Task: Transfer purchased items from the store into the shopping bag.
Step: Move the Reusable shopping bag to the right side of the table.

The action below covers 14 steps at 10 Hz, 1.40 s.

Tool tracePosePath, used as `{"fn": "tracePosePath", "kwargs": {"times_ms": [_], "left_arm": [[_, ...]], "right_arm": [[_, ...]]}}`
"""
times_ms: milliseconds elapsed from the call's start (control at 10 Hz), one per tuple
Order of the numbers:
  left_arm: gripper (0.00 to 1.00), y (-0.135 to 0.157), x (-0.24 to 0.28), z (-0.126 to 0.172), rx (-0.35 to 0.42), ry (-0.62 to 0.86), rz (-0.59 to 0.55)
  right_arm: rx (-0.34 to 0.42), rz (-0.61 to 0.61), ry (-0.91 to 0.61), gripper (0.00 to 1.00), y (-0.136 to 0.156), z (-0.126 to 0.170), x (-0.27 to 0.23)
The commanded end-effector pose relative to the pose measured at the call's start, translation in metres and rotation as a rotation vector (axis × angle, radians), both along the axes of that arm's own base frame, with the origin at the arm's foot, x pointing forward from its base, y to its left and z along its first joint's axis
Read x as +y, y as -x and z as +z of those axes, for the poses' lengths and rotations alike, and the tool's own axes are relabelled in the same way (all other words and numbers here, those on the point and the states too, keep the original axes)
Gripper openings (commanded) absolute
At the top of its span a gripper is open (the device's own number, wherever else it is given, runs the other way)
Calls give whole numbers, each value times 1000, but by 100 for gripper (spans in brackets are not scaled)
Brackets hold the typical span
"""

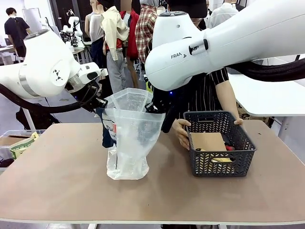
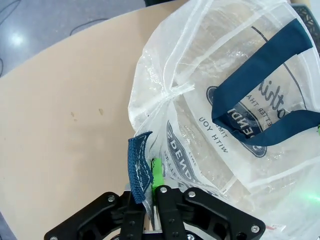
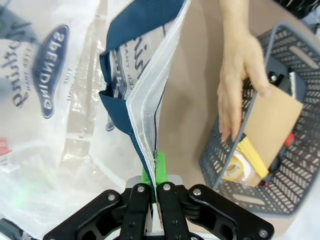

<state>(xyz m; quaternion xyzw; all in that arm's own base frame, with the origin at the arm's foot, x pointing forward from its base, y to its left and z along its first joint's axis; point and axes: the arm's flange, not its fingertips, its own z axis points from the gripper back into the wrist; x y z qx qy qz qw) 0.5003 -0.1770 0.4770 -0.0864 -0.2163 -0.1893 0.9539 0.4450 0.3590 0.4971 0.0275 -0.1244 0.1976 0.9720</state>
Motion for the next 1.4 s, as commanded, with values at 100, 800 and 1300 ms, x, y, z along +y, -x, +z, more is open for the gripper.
{"fn": "tracePosePath", "kwargs": {"times_ms": [100,800,1300], "left_arm": [[0,-1,3,-6,16,-19,-21],[0,0,-1,-7,17,-5,-5],[0,0,-1,-7,17,-5,-5]], "right_arm": [[77,-37,-79,0,7,2,-12],[64,-49,-82,0,3,4,-1],[64,-49,-82,0,3,4,-1]]}}
